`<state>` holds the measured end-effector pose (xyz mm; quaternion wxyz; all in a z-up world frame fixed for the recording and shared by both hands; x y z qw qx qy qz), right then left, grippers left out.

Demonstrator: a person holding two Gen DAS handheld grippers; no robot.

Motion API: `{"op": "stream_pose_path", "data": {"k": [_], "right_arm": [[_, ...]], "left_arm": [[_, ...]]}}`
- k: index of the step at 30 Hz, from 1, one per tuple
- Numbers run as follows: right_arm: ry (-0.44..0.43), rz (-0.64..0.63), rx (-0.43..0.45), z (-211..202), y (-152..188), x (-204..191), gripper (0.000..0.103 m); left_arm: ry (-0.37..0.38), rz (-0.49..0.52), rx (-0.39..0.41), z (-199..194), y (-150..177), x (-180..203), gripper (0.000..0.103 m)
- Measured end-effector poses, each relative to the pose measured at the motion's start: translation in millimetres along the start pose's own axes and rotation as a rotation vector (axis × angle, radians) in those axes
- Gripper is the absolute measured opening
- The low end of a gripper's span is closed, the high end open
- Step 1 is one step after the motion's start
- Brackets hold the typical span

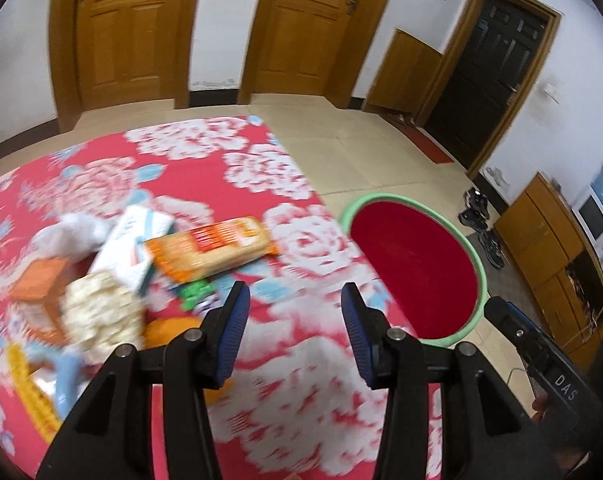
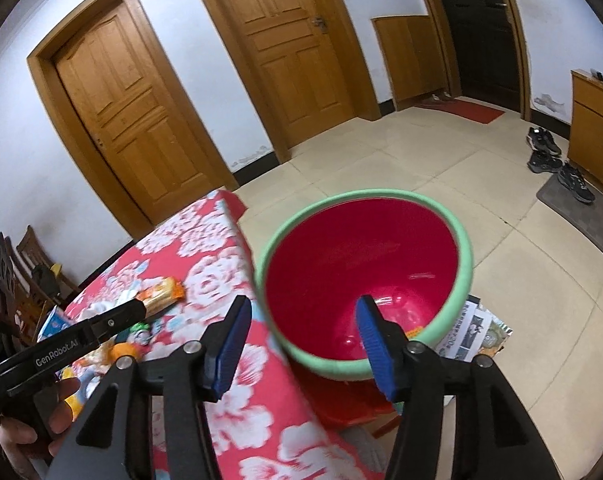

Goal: Collect trash
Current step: 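Move both tools back over the trash on the table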

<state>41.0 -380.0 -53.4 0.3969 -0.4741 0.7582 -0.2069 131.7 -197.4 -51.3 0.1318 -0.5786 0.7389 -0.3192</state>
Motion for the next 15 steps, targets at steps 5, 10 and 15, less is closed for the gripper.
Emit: {"op": "stream_pose_path", "data": {"k": [5, 10, 15], "right_arm": [[-0.034, -0.032, -0.028, 2, 10, -25, 0.059], [-0.066, -0.066, -0.056, 5, 23, -48, 0.06], [-0.099, -0.1, -0.085, 12, 34, -73, 0.06]], "left_arm": [[-0.035, -0.047, 0.014, -18, 10, -32, 0.047], [-0.08, -0.086, 0.02, -33, 21, -63, 0.047], [-0.124, -0.132, 0.025, -45, 32, -96, 0.047]]}}
Point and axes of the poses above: each gripper's, at about its wrist camera, not at the fingertips, and z roughly the way its jaws point, x to its right, y to its underside, the point moved 7 cm from there along z, roughly the way its jaws point, and after that the axes turned 6 degrees about -y, right-handed, at the moved point
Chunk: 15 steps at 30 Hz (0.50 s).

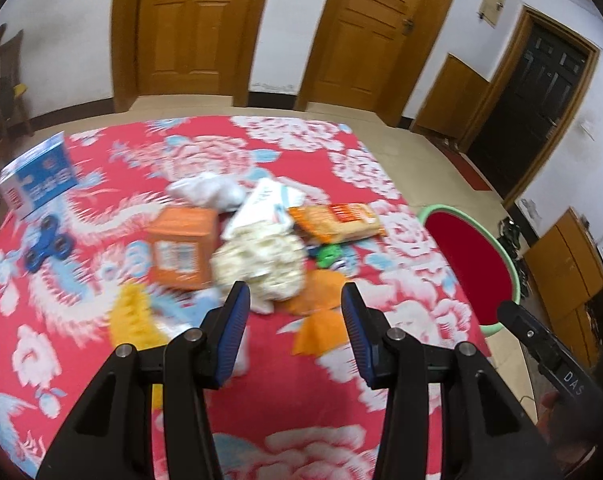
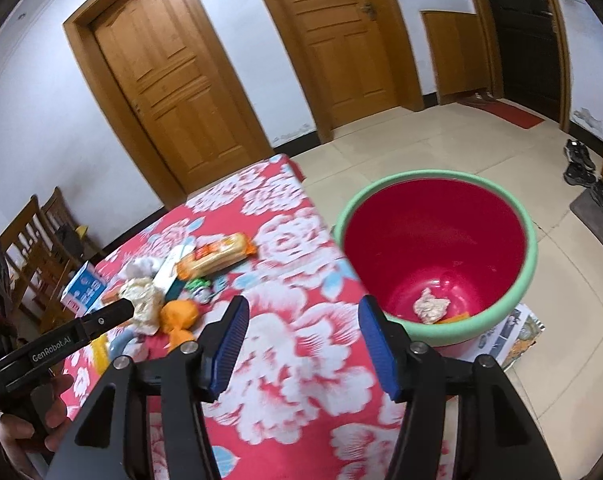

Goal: Collect trash
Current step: 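Move both tools back over the trash on the table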

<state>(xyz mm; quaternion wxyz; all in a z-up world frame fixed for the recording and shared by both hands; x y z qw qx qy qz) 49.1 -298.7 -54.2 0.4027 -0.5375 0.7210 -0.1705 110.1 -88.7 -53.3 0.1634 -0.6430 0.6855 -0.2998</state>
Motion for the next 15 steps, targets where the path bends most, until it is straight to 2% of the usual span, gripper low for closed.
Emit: {"op": "stream_pose_path", "data": {"k": [10, 15], "right_arm": [[-0.034, -0.06, -0.061, 21, 16, -35, 0.063], [-0.042, -0.096, -0.092, 34, 22, -51, 0.063]], "left_arm": [[-0.076, -0.113, 0.029, -17, 11, -65, 0.047], [-0.116, -0.159, 0.02, -12, 17, -93, 0.047]]}}
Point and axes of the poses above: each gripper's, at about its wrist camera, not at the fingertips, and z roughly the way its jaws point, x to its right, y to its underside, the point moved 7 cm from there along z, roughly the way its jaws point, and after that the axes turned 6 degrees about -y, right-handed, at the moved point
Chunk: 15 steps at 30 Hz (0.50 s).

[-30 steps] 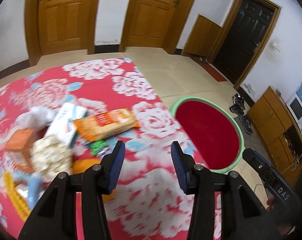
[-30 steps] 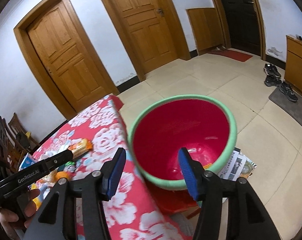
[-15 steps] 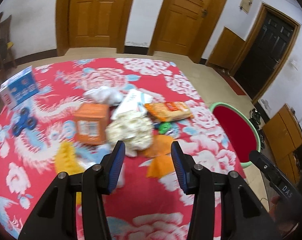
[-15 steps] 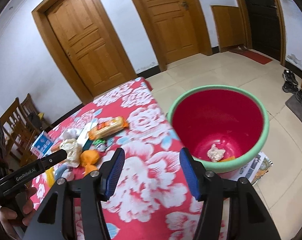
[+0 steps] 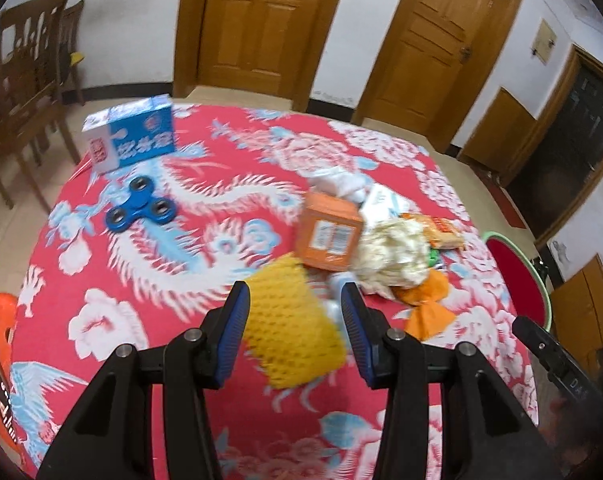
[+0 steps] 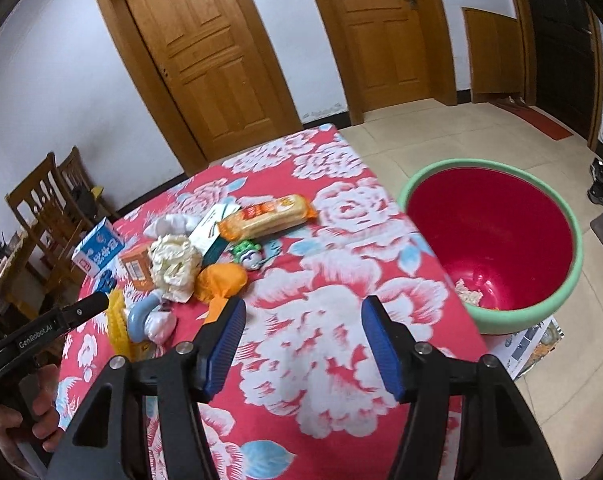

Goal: Collect trash
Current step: 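Move both tools back over the trash on the table, then grasp the second yellow foam net with the left tool while the right tool grasps the orange wrapper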

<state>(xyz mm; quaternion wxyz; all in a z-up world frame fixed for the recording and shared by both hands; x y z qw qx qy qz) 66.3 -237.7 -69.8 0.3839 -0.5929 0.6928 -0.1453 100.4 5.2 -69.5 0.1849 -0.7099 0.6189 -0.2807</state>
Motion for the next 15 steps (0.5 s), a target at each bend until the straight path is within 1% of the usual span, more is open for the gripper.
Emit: {"op": "stream_pose_path", "data": {"k": [4, 9, 13, 15], "right_arm": [[-0.013, -0.031, -0.029, 15, 2, -15, 0.063], [-0.02, -0.06, -0.064, 32, 4, -27, 0.063], [-0.019, -0.076, -0.083, 42, 7, -33, 0.063], [-0.018, -0.081, -0.095, 48, 8, -35, 0.063]], "left_arm": [[0.006, -0.023, -0.033, 11, 8, -10, 0.047], [0.036, -0.038, -0.075, 22, 18, -11, 0.047], [0.049, -0.045, -0.075, 25, 19, -11, 0.049], [0.05, -0.05, -0.076, 26, 19, -14, 0.053]]}}
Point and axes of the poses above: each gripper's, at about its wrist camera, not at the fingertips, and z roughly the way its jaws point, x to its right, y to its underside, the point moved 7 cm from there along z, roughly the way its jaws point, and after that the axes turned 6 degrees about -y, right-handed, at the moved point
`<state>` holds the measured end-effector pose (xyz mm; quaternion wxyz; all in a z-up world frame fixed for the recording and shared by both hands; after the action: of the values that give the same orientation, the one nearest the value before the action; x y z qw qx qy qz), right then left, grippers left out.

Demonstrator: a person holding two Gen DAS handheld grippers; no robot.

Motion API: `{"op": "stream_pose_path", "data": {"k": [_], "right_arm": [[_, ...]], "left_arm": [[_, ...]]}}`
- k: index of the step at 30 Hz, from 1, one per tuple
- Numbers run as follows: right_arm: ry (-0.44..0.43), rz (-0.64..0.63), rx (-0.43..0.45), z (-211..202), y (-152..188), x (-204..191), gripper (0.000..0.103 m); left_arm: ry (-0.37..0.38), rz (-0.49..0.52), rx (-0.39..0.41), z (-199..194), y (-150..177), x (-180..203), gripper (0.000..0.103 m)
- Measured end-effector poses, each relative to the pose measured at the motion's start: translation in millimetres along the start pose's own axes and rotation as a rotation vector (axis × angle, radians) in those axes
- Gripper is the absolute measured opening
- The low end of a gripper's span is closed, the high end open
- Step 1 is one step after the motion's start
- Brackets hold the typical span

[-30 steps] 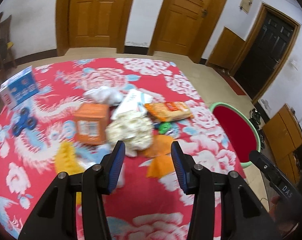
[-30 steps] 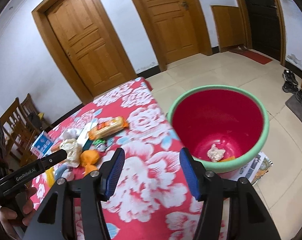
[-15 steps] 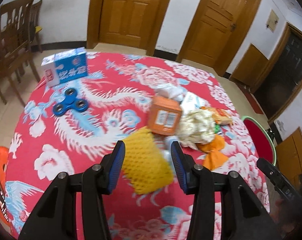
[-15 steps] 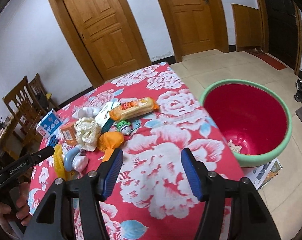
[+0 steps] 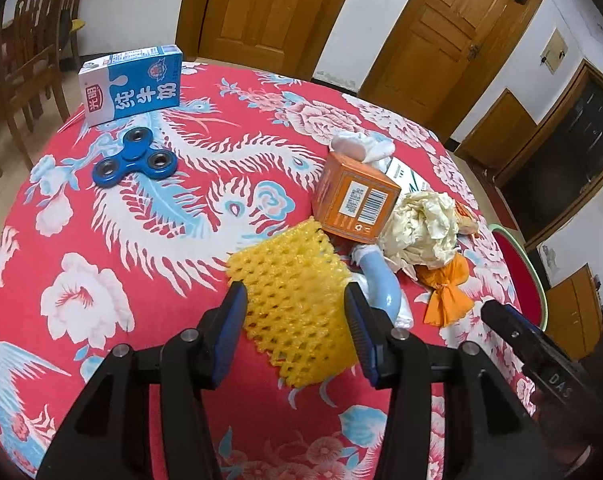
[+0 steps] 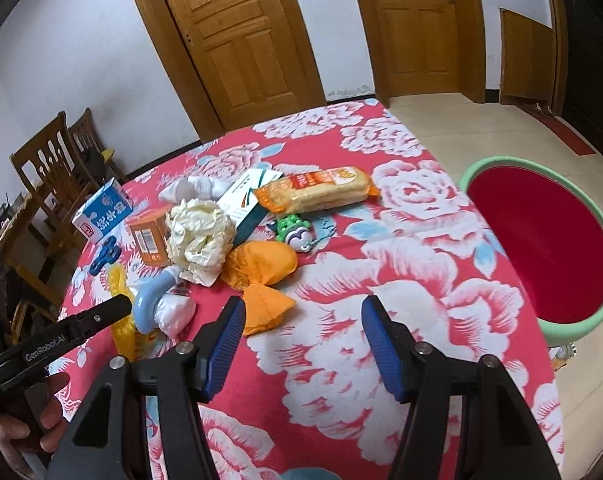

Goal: Collect trash
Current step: 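Grasp the second yellow foam net with the left tool while the right tool grasps the orange wrapper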

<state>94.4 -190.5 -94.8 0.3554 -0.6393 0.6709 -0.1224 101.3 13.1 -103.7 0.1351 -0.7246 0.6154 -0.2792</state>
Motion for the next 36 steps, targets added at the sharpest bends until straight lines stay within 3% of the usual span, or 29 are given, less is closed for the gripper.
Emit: {"op": "stream_pose_path", "data": {"k": [12, 14, 19, 30, 32, 36], "right_arm": [[-0.002, -0.025, -0.039, 20, 3, -9, 0.062], [-0.003, -0.026, -0.046, 23, 4, -11, 0.051], [-0.008, -0.026, -0.054, 26, 8, -11, 0.044], [-0.025, 0.0, -0.035, 27, 7, -5, 0.021], [-0.036, 0.005, -0.037, 27, 7, -5, 0.014], [-0.052, 0.003, -0.025, 22, 8, -6, 0.009]], "left_arm": [[0.025, -0.059, -0.021, 7, 1, -11, 0.061], [0.041, -0.082, -0.03, 8, 2, -12, 0.061], [0.074, -0.103, -0.038, 10, 4, -10, 0.06], [0.171, -0.119, -0.039, 6, 7, -1, 0.029], [0.173, -0.115, -0.037, 4, 7, 0, 0.026], [0.171, -0.109, -0.019, -5, 4, 0, 0.024]]}}
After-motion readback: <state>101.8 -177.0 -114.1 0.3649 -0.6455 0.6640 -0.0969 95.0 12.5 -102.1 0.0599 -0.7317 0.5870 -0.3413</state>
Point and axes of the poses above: each gripper's, at about its wrist camera, not at the fingertips, and z roughly the way its jaws point, x to its right, y to its underside, the point moved 7 cm from there along z, roughly the way its jaws point, and after that the axes turned 6 degrees about -y, right-handed, at the moved point
